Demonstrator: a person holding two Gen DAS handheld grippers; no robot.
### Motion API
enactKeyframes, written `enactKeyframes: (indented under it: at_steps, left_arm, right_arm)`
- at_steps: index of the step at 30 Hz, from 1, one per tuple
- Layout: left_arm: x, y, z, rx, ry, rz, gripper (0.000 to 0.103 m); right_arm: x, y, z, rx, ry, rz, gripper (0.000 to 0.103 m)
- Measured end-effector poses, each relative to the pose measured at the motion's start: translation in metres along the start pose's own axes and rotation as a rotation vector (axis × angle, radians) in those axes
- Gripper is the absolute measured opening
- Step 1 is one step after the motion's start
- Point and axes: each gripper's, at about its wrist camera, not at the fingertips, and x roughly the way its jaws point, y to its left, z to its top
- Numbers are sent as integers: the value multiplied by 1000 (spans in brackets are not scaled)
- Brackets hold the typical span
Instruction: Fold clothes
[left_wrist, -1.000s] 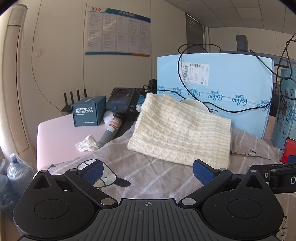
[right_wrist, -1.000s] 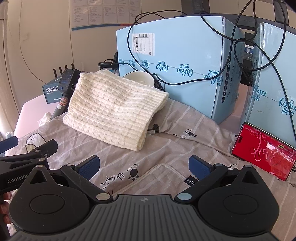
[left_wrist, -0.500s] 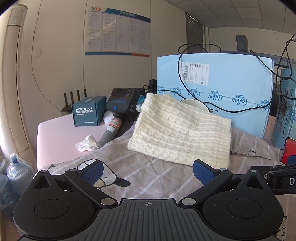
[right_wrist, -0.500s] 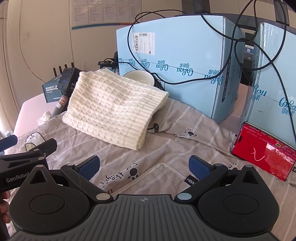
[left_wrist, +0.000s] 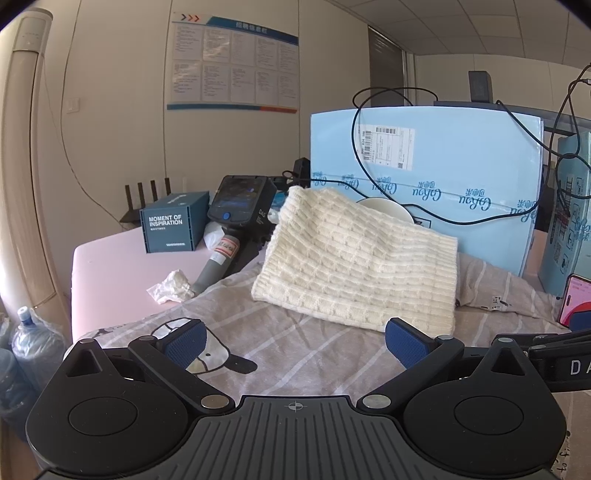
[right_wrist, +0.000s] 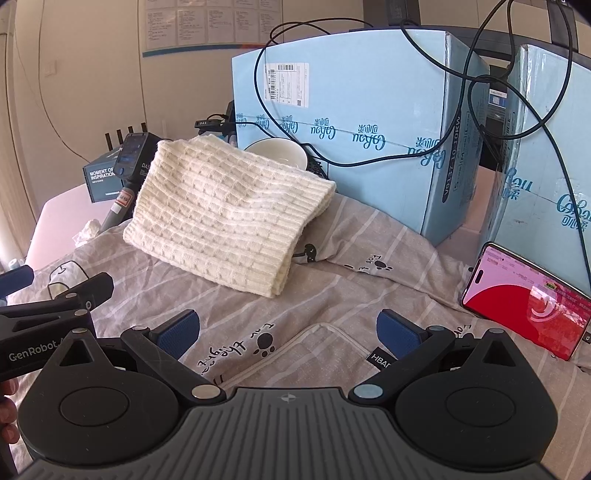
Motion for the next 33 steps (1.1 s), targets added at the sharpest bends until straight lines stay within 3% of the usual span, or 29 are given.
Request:
enactKeyframes:
  at_steps: [33]
  left_arm:
    - [0, -1, 0, 7, 3, -6, 103]
  right_arm:
    - [4, 1, -2, -14, 17, -10, 103]
